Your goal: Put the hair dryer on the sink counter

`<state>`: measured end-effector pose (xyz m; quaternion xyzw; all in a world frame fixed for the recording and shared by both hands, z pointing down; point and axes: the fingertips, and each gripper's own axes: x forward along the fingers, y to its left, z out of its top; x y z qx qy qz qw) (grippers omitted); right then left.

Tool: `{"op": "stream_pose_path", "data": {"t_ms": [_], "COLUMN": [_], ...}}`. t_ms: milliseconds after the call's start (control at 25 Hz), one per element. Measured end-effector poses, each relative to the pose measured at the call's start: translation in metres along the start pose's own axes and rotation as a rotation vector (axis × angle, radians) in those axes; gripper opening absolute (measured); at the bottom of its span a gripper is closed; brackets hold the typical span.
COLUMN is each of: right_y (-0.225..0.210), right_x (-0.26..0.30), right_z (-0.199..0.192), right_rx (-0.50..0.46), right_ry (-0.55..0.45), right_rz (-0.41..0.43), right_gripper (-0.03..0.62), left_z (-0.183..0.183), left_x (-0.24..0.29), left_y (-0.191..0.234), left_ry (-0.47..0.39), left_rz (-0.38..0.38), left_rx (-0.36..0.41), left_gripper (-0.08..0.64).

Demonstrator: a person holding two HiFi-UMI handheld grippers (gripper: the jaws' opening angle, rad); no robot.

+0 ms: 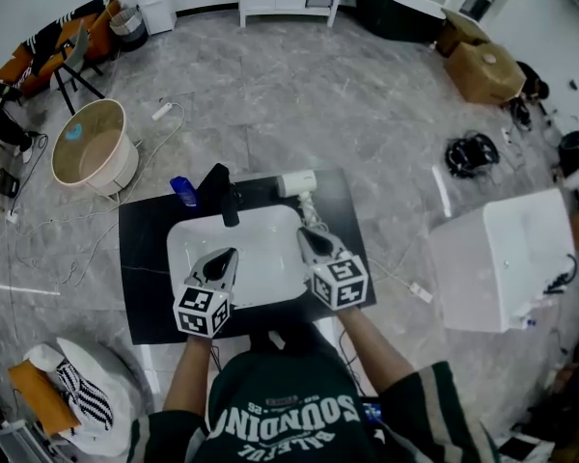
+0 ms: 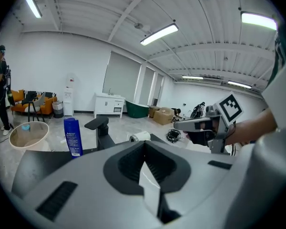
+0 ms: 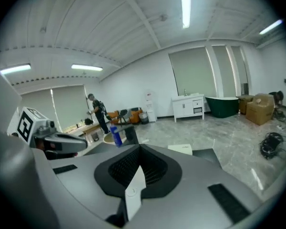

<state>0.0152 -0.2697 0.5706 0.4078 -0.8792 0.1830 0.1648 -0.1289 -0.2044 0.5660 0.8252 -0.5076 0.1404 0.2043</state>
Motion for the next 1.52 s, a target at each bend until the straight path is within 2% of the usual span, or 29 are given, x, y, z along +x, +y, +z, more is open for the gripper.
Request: {"op": "stream_pose_path", "data": {"t_ms": [160, 400, 560, 800, 1520], "right_y": [0.025, 0.045, 0.052, 0.056, 0.06], "right_x": [-0.02, -0.042, -0.05, -0.055, -0.052], "right_z": [0.027, 0.037, 0.029, 0.023, 0.022], "right_rx": [-0.031, -0.068, -0.058, -0.059, -0.094], "right_ry": [-0.107, -0.179, -0.182, -0.19, -0.174], "right_rz": [0.015, 0.002, -0.005, -0.005, -0.002], "right_gripper": [0.002, 0.001, 0.0, 0.0, 0.0], "left_z": [0.01, 0.016, 0.02, 0.02, 0.01], "left_x": [-0.014, -0.032, -0.043, -0.053, -0.055], "left_y": [-0.003, -0.006, -0.012, -0.013, 0.0], "left_ry": [-0.037, -0.071, -0.087, -0.105, -0.086], "left_rz": [-0.002, 0.0, -0.002, 0.006, 0.015], "left_rx": [0.026, 0.049, 0.071, 0.064, 0.042], "left_gripper": [0.0, 0.0, 0.0, 0.0, 0.0]}}
